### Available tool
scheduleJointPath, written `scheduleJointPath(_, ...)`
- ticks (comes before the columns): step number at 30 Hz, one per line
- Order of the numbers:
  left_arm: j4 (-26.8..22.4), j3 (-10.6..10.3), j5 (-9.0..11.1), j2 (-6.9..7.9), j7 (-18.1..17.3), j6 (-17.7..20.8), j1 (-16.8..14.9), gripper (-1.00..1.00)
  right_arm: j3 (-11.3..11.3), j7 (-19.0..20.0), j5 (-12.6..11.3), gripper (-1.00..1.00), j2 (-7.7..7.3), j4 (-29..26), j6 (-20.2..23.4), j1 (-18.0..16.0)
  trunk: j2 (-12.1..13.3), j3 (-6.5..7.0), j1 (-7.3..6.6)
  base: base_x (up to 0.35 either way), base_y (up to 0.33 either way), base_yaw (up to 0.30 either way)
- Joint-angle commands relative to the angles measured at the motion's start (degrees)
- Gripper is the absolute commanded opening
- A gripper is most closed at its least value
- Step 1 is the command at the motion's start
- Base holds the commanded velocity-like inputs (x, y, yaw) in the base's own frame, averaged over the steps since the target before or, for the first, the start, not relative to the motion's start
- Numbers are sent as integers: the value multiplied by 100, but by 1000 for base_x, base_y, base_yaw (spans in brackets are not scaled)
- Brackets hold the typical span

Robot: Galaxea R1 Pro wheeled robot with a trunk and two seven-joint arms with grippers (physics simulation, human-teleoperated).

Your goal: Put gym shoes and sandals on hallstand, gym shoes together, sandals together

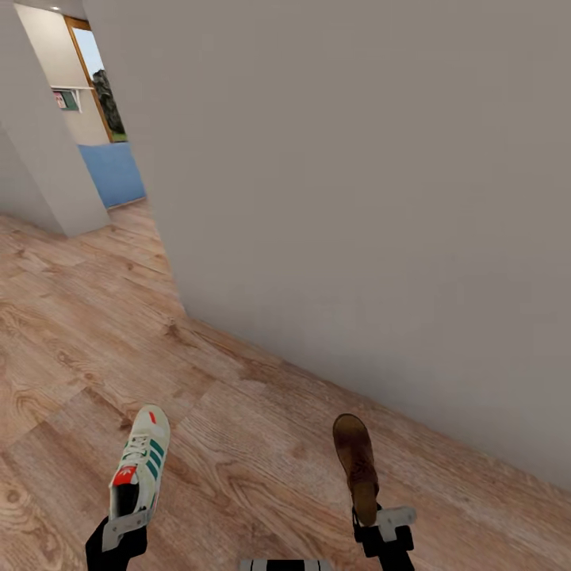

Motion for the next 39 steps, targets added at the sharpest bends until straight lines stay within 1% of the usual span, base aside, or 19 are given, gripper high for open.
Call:
scheduleJointPath(1,4,-5,14,-13,12,-17,-3,-100,31,-131,50,-100,-24,31,-14,-3,-2,-4,-1,0,3,0)
scheduleJointPath(5,12,-5,-55,-33,12,-16,-3,-100,19,-241,52,-100,-88,46,-34,-3,-2,-4,-1,0,1,0)
scheduleJointPath(8,14,-5,-91,-42,12,-16,-3,-100,20,-324,52,-100,-98,46,-31,-3,-2,-4,-1,0,0,0)
scheduleJointPath(9,15,-5,-102,-45,12,-16,-3,-100,21,-442,49,-100,-101,44,-34,-3,-2,-4,-1,0,0,0)
scheduleJointPath(11,15,-5,-106,-46,12,-16,-3,-100,30,-510,43,-100,-96,51,-37,-3,-2,-4,-1,0,0,0)
scheduleJointPath(16,20,-3,-104,-47,12,-16,2,-100,37,-554,32,-100,-76,121,-42,-3,-2,-4,-1,0,0,0)
scheduleJointPath(21,46,-3,-103,-53,12,-22,26,-100,27,-558,27,-100,-103,222,-37,-3,-2,-4,-1,0,0,-24)
scheduleJointPath(23,69,-4,-103,-87,12,-23,51,-100,13,-559,24,-100,-107,264,-38,-3,-2,-3,-1,0,0,-172)
scheduleJointPath(27,88,-5,-120,-166,12,-24,73,-100,-89,-560,27,-100,-111,312,-39,-3,-2,3,-1,0,0,-247)
scheduleJointPath(32,97,-5,-118,-190,12,-25,89,-100,-234,-560,29,-100,-111,416,-39,-3,-2,17,-1,0,0,-285)
scheduleJointPath(35,96,-8,-118,-197,12,-30,109,-100,-266,-560,30,-100,-112,502,-39,-3,-2,28,-1,0,0,-295)
scheduleJointPath(39,95,-8,-118,-201,12,-32,121,-100,-284,-560,30,-100,-112,619,-45,-3,4,131,-12,0,0,-298)
